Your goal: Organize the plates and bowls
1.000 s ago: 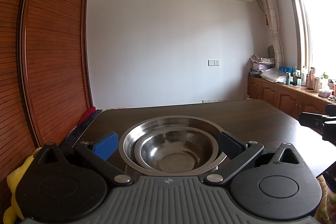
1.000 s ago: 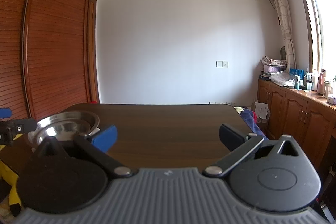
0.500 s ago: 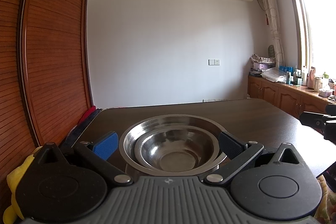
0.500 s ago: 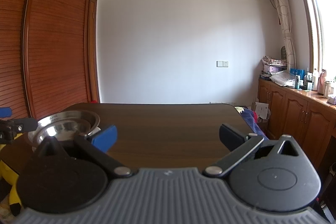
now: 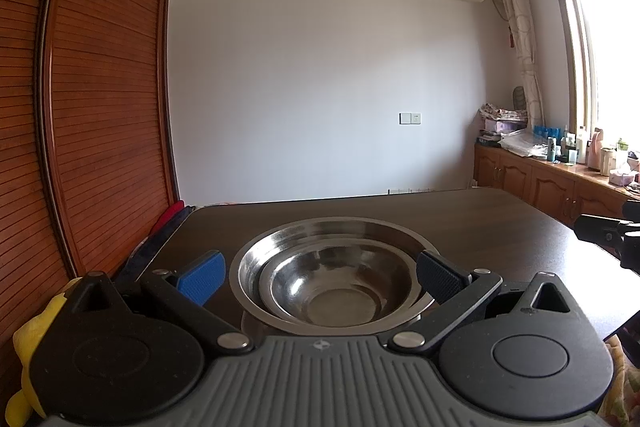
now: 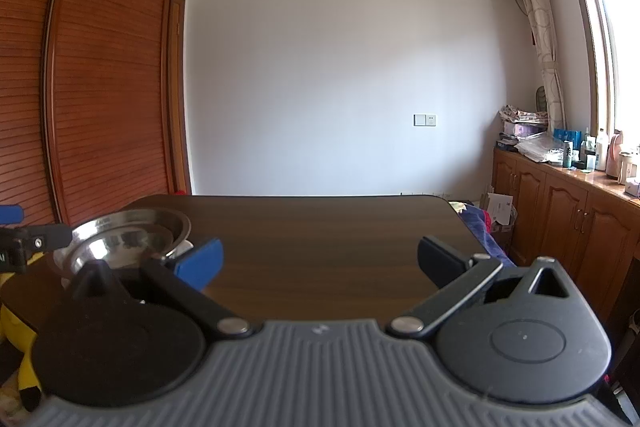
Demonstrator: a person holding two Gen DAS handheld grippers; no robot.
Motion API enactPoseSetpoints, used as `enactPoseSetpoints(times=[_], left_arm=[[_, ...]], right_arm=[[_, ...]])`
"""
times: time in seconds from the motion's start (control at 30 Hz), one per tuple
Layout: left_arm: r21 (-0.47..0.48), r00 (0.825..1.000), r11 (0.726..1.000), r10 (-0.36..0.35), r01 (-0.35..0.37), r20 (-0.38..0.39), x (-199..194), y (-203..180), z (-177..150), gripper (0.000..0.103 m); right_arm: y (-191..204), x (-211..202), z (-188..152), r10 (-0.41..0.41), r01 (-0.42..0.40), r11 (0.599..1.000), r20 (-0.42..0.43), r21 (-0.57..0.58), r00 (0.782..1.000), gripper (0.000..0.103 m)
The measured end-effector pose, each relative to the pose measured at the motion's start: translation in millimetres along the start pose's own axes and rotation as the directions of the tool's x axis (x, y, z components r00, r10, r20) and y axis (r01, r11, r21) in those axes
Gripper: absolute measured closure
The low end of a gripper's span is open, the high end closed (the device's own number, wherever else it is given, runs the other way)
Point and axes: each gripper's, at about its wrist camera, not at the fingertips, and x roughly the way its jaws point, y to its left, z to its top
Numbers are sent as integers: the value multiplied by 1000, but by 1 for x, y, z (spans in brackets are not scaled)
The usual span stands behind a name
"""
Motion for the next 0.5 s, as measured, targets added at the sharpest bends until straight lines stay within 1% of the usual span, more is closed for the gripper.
enactPoseSetpoints(times=[0.5], left_arm=[[-1,1000,1000,-2,2,2,0,1,-1,0]], right_arm=[[-2,0,-2,4,-4,1000,-3,3,1000,0]])
